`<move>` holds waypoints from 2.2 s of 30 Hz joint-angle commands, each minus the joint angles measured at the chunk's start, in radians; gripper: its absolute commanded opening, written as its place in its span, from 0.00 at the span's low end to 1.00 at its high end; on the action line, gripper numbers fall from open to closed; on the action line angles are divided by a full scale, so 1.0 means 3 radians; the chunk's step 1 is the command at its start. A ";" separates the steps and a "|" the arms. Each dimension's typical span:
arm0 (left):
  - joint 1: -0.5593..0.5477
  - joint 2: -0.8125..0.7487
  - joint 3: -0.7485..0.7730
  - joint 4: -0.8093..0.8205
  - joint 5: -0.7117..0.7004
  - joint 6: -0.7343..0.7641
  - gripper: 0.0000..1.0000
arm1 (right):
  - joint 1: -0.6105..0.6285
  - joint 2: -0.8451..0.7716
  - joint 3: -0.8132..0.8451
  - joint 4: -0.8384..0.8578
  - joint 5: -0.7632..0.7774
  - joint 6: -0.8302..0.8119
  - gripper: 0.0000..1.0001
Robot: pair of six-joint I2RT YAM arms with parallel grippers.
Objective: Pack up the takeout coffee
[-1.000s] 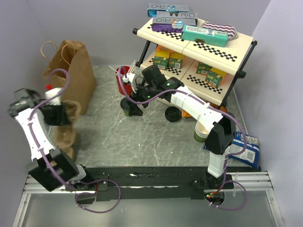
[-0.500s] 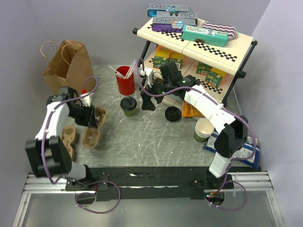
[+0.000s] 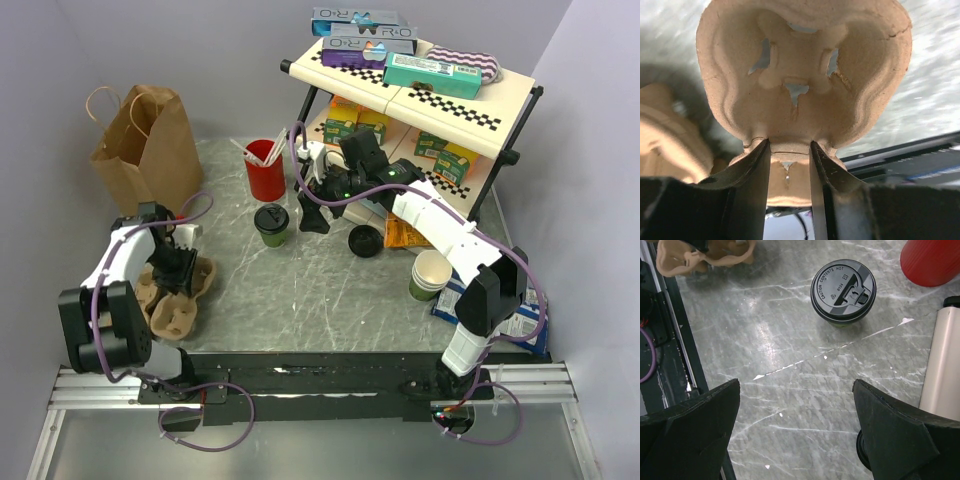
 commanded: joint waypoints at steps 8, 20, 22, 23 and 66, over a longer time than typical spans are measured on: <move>0.0140 -0.0123 0.0029 0.0086 -0.0599 0.0006 0.12 | -0.0021 -0.0011 0.0100 0.0102 -0.0066 0.0035 1.00; 0.0151 -0.0066 0.0371 -0.0251 0.0285 0.0318 0.60 | -0.0021 -0.0001 0.0135 0.0056 -0.0030 -0.0022 1.00; 0.0145 -0.0051 0.0443 -0.0292 0.0306 0.0308 0.62 | -0.0026 0.0014 0.0156 0.0046 -0.0030 -0.0027 1.00; 0.0140 -0.0035 0.0520 -0.0348 0.0270 0.0303 0.62 | -0.0026 0.0019 0.0181 0.0040 -0.0040 -0.0027 1.00; 0.0882 0.1350 0.3926 0.0623 0.0116 -0.0597 0.77 | -0.0031 -0.0073 0.0074 -0.0051 -0.0020 -0.0062 1.00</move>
